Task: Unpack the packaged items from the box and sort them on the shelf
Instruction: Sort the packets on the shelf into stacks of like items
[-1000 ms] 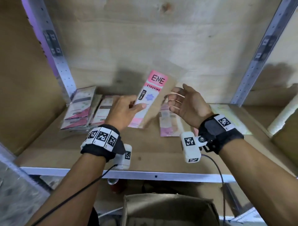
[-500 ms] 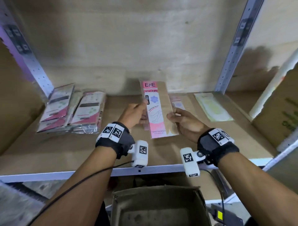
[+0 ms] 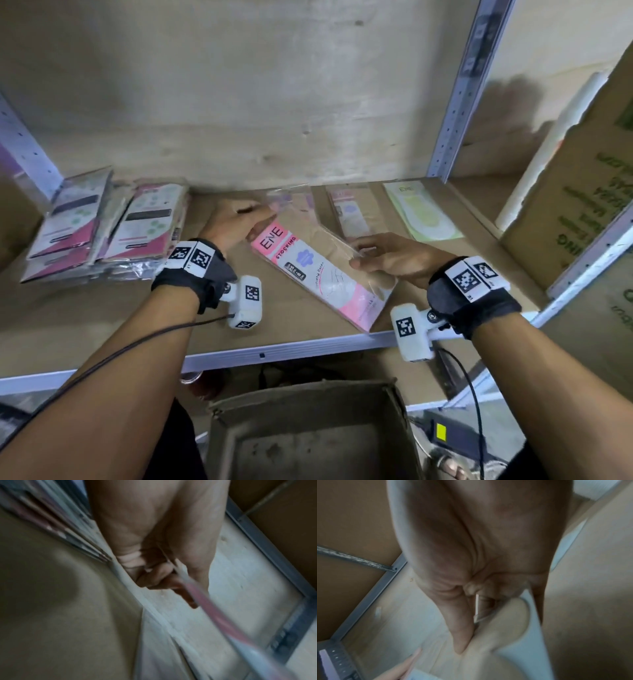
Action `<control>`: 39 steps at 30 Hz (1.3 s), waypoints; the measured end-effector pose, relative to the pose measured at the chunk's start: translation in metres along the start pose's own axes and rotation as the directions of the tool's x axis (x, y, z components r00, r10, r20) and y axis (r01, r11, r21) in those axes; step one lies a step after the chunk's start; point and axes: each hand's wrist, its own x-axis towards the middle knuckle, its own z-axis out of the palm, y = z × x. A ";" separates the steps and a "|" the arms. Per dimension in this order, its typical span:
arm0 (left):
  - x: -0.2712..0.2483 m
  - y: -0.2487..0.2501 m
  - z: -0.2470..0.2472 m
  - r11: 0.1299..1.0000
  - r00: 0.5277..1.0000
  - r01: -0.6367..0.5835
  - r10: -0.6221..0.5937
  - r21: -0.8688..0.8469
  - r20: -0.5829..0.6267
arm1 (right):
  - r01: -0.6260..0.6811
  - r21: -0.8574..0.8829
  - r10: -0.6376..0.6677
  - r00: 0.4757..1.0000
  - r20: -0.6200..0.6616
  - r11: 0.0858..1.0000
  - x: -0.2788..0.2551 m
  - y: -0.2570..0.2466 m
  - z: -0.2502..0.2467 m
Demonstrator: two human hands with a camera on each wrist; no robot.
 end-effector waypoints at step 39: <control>-0.052 0.019 0.075 0.928 0.950 0.239 -0.163 -0.286 0.264 | 0.006 0.422 0.046 0.992 -0.113 0.907 0.003 0.001 -0.002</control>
